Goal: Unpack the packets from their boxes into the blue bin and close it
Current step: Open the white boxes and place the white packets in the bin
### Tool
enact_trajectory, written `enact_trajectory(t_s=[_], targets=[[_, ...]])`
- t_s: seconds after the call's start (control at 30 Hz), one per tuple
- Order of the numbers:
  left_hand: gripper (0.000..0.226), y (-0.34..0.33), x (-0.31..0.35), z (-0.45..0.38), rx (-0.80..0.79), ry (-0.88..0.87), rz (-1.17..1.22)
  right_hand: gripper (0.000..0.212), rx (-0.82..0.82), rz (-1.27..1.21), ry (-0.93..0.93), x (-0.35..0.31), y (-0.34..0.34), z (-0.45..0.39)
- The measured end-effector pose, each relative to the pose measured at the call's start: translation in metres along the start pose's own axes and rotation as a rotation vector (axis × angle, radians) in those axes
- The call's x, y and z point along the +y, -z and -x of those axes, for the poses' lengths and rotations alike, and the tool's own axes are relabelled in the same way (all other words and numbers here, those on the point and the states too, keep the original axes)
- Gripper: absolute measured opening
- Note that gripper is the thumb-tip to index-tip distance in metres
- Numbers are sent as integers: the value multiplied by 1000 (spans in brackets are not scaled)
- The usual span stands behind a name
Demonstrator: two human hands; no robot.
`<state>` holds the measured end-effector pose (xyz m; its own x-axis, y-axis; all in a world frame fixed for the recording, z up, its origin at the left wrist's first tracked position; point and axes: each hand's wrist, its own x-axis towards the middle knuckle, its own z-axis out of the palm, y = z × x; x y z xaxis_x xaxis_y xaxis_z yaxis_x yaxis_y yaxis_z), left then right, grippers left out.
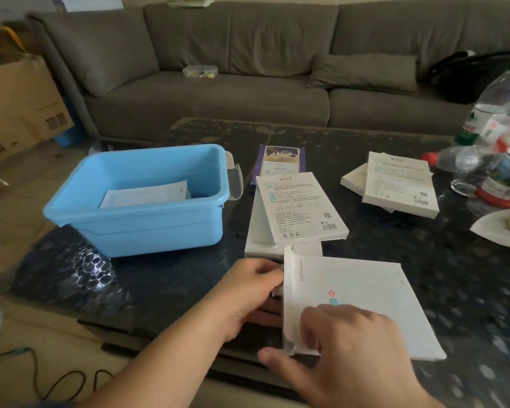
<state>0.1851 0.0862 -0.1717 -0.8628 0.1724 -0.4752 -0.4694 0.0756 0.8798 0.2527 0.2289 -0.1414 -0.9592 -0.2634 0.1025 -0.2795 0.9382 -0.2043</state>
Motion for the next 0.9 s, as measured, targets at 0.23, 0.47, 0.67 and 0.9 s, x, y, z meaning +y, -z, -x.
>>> enact_trajectory(t_s=[0.23,0.47,0.67,0.9], targets=[[18,3,0,2,1,2,-12,41,-2,-55,-7,12,-14,-1],[28,-2,-4,3,134,-224,-416,44,-112,-276,-225,17,-15,-1],[35,1,-6,0,49,-111,-200,29,-45,-417,-218,22,-16,3],[29,-2,-10,3,93,-195,-258,20,35,-512,-154,28,-12,4]])
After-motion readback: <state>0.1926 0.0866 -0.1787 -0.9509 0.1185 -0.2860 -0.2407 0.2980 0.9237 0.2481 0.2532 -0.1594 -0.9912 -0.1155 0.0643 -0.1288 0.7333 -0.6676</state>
